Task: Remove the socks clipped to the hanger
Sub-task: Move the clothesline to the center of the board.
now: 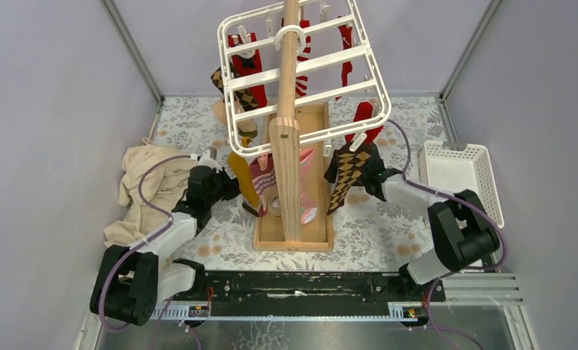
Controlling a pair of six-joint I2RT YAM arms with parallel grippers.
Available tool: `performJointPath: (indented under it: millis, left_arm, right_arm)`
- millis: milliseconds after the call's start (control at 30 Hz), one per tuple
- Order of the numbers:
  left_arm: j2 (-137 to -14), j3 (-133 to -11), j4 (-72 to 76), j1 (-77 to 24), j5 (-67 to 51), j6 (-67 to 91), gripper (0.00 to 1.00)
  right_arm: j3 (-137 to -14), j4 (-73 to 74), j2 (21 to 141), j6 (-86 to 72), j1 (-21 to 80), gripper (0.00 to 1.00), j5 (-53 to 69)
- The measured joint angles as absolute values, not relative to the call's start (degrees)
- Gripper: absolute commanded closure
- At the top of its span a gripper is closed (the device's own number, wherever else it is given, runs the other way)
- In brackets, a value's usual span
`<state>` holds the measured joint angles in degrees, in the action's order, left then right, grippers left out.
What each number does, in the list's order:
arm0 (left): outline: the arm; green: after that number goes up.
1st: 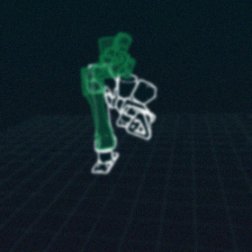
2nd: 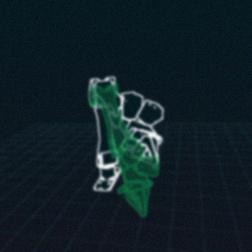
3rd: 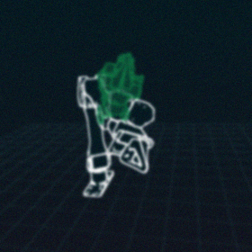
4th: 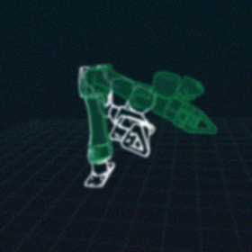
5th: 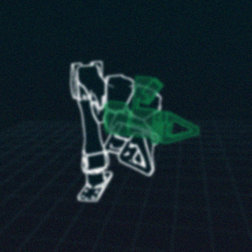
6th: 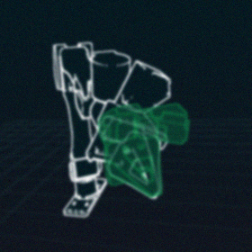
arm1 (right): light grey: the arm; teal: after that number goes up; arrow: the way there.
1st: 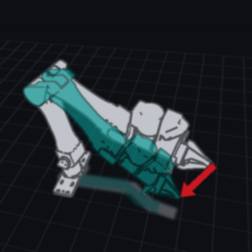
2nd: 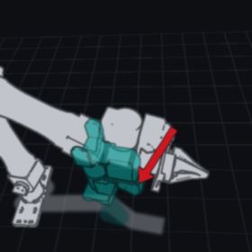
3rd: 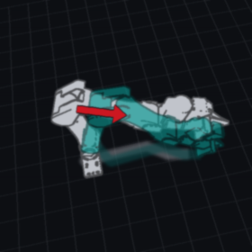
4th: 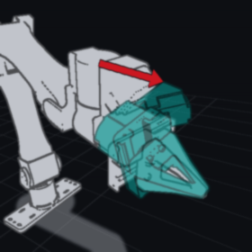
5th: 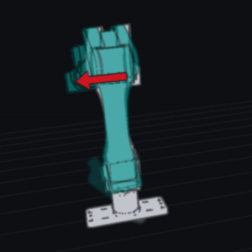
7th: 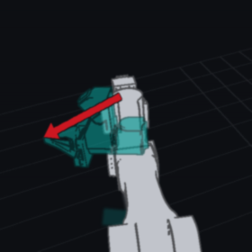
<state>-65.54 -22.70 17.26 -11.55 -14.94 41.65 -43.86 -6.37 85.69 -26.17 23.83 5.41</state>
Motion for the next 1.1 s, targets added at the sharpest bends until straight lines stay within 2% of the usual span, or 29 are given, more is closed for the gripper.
performJointPath:
  millis: [333, 433, 700, 933, 967, 1033, 1100]
  left_arm:
    - [-69.2, -22.5, 16.0, -20.2, -10.3, 41.6, 0.01]
    - [-70.1, -22.6, 15.4, -21.8, -8.1, 41.4, 0.01]
    - [-75.9, -25.1, 15.5, -24.1, -4.0, 41.0, 0.01]
    - [-82.6, -29.0, 15.4, -25.1, 0.4, 40.4, 0.04]
    - [-83.2, -29.5, 15.5, -25.1, 0.8, 40.2, 0.07]
    - [-84.3, -30.4, 15.4, -25.3, 2.2, 39.9, 0.23]
    - [-84.8, -30.9, 15.1, -25.5, 3.3, 39.4, 0.46]
  right_arm:
    - [-55.3, -5.1, 99.2, -25.2, 30.0, 0.27, -1.5]
    - [-57.5, -3.8, 102.1, -24.7, 31.2, 0.39, -4.1]
    - [-62.5, 0.6, 107.6, -24.3, 31.7, 0.62, -10.3]
    - [-63.2, 2.0, 107.7, -24.9, 31.7, 0.72, -11.8]
    - [-63.2, 2.0, 107.7, -25.2, 31.8, 0.74, -12.3]
    - [-63.2, 2.0, 107.7, -25.3, 32.0, 0.78, -12.7]
    - [-63.2, 2.0, 107.7, -25.4, 32.0, 0.81, -12.8]
